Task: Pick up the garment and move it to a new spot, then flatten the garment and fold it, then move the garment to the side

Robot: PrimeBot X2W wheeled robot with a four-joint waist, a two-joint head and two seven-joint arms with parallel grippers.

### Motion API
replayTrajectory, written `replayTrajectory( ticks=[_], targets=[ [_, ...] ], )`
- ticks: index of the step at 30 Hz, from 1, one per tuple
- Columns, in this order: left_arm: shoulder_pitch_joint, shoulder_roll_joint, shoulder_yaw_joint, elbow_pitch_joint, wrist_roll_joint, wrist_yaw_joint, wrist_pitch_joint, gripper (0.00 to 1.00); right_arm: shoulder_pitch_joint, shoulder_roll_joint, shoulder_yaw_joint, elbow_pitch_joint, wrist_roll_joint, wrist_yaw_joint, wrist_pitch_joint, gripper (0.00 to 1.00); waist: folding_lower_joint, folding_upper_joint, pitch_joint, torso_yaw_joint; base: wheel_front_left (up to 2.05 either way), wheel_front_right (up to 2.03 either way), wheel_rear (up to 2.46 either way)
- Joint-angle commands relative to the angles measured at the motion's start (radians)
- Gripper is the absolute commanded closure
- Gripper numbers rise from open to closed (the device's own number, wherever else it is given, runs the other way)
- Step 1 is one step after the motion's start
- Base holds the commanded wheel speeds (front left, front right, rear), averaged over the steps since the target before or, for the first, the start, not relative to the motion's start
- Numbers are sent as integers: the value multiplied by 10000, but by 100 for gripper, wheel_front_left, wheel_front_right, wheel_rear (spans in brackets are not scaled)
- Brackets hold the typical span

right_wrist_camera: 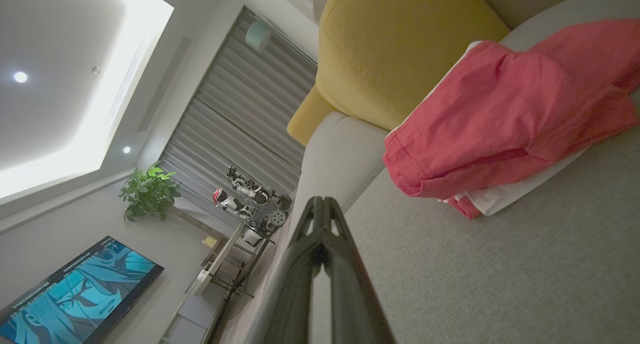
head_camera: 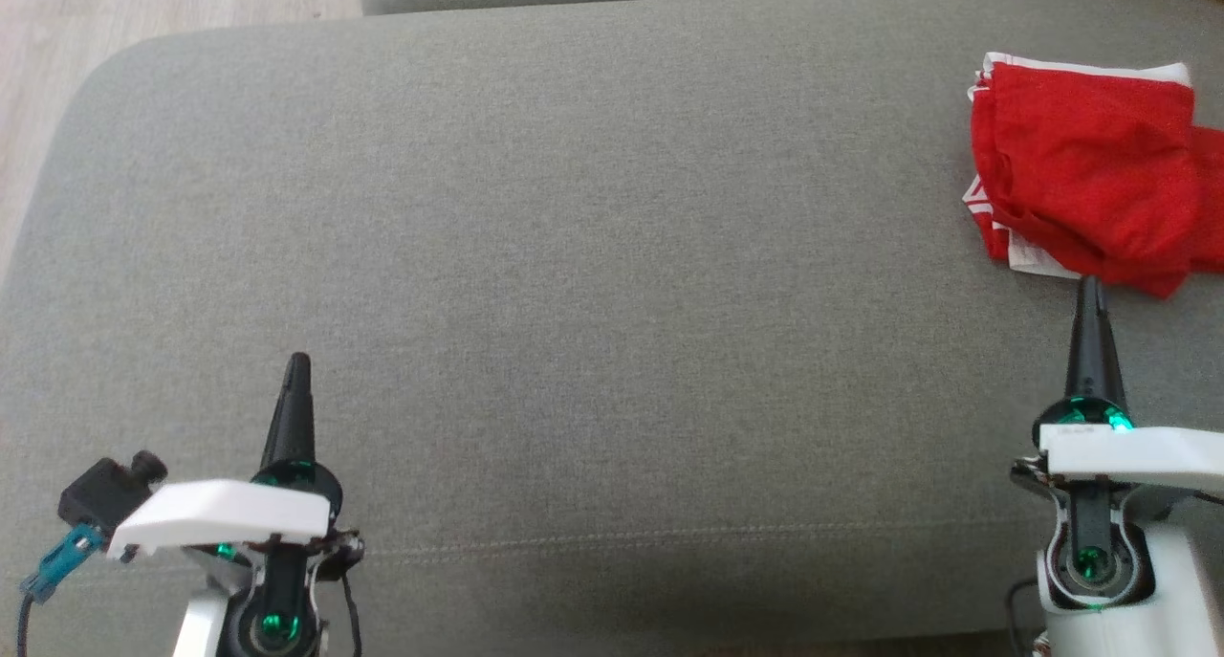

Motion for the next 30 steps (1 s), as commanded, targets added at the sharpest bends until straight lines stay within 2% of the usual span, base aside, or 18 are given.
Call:
replayTrajectory(
  ticks=[1,30],
  targets=[
    [-479,196,307,-257,-260,-105,72,100,-82,-82,53,-383,354,37,110,100,0,-1,-20,-7,0,0,0],
    [-526,226,926,328,-3214,-501,942,100,258,-23,-461,-391,4109,52,969,100,0,-1,-417,-130,0,0,0]
  ],
)
